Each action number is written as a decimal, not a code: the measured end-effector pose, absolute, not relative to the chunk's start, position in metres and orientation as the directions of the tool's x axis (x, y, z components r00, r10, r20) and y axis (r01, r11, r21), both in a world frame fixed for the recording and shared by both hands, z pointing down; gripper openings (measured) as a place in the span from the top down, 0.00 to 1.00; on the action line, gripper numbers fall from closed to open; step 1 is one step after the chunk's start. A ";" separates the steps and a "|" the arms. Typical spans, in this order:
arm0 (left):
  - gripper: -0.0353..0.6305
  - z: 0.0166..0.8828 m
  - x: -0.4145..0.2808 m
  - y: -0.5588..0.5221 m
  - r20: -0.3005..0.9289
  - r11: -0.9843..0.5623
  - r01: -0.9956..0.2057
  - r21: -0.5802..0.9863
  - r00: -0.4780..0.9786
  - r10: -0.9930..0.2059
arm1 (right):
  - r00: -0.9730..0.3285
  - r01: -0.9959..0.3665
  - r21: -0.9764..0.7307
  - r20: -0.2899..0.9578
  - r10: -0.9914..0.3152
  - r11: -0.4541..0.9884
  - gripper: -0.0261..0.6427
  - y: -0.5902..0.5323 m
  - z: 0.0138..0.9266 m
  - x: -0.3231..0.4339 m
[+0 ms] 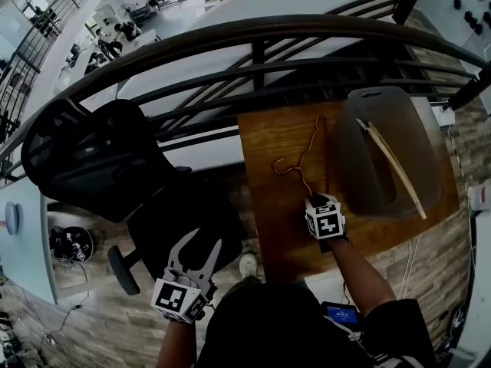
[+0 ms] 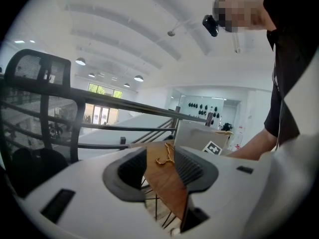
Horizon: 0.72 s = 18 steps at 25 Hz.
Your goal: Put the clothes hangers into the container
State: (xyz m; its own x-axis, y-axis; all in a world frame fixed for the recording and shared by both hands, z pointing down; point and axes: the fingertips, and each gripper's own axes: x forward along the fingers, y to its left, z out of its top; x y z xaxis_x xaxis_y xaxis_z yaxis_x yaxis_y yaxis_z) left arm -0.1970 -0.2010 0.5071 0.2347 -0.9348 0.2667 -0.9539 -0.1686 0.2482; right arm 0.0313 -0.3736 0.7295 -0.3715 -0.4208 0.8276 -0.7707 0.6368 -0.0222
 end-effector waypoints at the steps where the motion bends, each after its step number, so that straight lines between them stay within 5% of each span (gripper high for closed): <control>1: 0.68 0.509 -0.198 -0.200 0.270 -0.167 -0.954 0.250 0.234 -0.934 | -0.365 -0.774 -0.022 0.832 -0.417 0.633 0.82 -0.374 0.732 0.033; 18: 0.68 0.521 -0.209 -0.196 0.276 -0.227 -0.937 0.264 0.299 -0.914 | -0.385 -0.774 -0.057 0.833 -0.396 0.631 0.95 -0.356 0.734 0.012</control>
State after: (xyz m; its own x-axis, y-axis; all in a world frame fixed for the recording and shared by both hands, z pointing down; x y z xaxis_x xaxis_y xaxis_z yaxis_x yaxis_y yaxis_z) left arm -0.2094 -0.1957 0.5214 0.2988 -0.9137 0.2756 -0.9375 -0.2269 0.2640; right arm 0.0117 -0.3560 0.7340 -0.3852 -0.3965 0.8333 -0.7736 0.6311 -0.0573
